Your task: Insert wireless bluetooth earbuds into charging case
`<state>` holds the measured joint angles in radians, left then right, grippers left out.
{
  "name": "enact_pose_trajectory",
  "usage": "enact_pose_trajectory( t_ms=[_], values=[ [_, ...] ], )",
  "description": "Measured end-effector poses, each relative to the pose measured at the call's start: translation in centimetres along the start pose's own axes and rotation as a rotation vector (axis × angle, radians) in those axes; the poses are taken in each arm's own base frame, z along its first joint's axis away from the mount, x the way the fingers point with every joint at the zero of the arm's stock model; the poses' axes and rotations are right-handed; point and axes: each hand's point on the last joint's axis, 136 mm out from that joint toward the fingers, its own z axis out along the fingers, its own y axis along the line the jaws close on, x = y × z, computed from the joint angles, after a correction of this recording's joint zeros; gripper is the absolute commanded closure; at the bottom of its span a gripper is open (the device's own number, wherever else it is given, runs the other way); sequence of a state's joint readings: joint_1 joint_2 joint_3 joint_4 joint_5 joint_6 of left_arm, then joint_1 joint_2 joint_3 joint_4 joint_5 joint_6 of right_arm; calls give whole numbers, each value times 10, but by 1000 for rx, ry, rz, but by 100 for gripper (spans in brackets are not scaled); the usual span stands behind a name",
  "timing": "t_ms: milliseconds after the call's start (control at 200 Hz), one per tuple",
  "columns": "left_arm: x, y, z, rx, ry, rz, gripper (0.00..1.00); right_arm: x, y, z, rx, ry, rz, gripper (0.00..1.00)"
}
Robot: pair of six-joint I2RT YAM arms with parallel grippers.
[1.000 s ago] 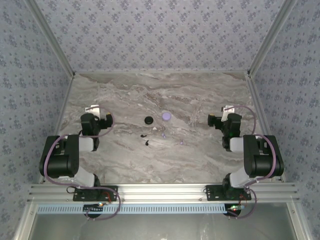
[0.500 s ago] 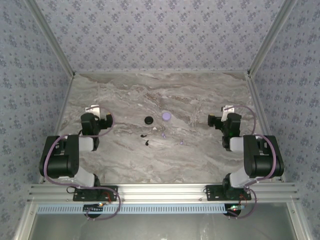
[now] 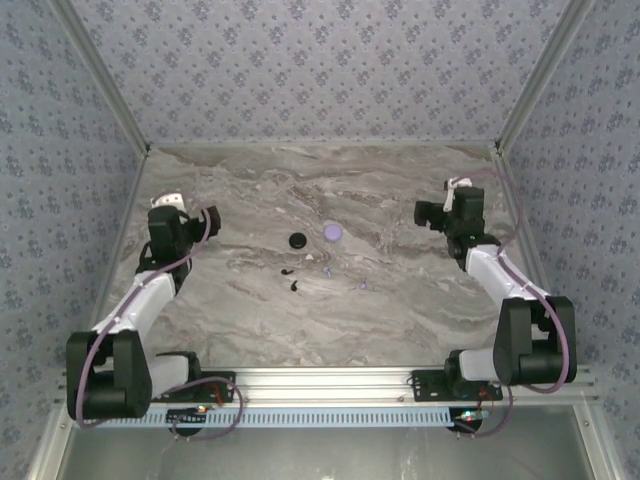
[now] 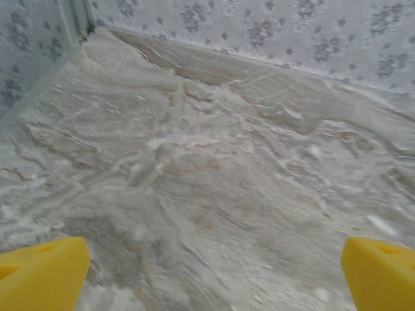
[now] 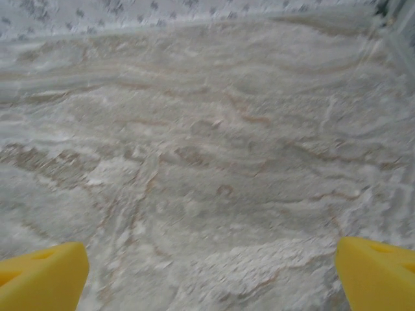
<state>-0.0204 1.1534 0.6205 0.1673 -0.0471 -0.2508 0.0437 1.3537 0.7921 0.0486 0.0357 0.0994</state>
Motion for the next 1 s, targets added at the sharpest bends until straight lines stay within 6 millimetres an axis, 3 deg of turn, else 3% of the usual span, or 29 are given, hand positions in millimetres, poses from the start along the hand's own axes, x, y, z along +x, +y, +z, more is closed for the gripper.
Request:
enact_pose_trajectory(
  t_ms=[160,360,515,600,745,850,999],
  values=[
    [-3,-32,-30,95,81,-44,1,10,43,4,-119,120,-6,0],
    [-6,-48,-73,171,175,-63,1,25,116,18,-299,280,-108,0],
    [13,-71,-90,298,287,-116,2,23,166,36,-396,357,-194,0],
    [37,-90,-93,378,363,-157,10,25,188,47,-431,391,-229,8],
    [87,-125,-98,464,517,-145,26,34,215,63,-475,458,-261,33],
    [110,-150,-97,509,595,-109,44,39,230,72,-504,500,-271,47],
    [137,-176,-87,523,688,-97,56,47,240,79,-516,548,-287,61]
  ],
)
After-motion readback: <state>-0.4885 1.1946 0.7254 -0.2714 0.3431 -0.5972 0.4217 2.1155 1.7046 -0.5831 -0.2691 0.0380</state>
